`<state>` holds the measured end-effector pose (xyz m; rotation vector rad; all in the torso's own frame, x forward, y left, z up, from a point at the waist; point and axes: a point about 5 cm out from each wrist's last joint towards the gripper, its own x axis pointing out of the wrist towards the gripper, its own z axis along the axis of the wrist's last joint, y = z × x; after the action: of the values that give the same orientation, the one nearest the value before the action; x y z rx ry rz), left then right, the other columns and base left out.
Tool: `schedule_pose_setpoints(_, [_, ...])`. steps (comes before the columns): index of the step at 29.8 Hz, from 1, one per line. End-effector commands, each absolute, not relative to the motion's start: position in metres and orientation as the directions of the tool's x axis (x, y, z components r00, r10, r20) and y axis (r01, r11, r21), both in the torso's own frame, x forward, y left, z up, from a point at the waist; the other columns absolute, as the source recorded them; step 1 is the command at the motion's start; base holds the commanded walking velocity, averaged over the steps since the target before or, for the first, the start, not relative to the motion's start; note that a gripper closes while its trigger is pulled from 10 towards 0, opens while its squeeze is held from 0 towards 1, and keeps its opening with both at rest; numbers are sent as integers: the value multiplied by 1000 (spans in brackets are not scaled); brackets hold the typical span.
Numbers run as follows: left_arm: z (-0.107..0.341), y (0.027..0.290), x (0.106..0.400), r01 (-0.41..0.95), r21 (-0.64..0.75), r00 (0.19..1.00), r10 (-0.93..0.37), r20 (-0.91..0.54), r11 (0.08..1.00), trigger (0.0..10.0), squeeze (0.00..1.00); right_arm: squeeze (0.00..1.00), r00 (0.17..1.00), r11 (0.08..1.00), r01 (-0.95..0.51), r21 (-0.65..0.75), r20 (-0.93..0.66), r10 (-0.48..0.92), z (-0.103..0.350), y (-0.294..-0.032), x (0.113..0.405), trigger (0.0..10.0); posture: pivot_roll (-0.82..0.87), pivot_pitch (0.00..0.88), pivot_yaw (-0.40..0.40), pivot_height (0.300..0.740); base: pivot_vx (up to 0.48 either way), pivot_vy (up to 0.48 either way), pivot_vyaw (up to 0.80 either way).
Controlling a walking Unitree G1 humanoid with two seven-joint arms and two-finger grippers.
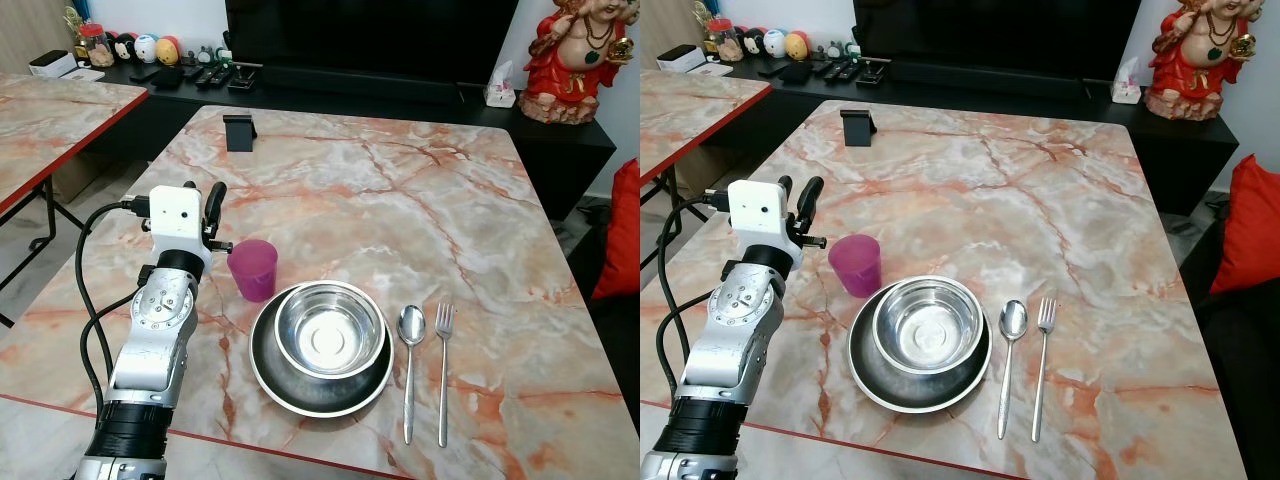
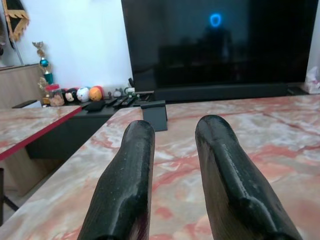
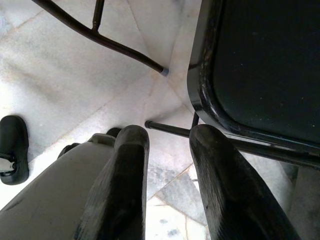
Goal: Setting the table
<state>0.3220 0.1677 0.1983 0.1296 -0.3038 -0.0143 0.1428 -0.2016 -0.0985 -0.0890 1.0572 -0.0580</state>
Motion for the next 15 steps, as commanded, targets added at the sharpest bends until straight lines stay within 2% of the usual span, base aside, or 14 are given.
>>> schedule_pose_setpoints(1, [201,166,323,3,127,948,-43,314,992,10000,0,0,493,995,21,-100,-864,-97,-99,-202,141,10000,90,0,-29,715,0,247,0])
schedule_pose_setpoints(15, [202,162,324,21,116,944,-58,325,993,10000,0,0,498,996,5,-93,-863,-83,-99,-200,140,10000,87,0,-23,715,0,261,0])
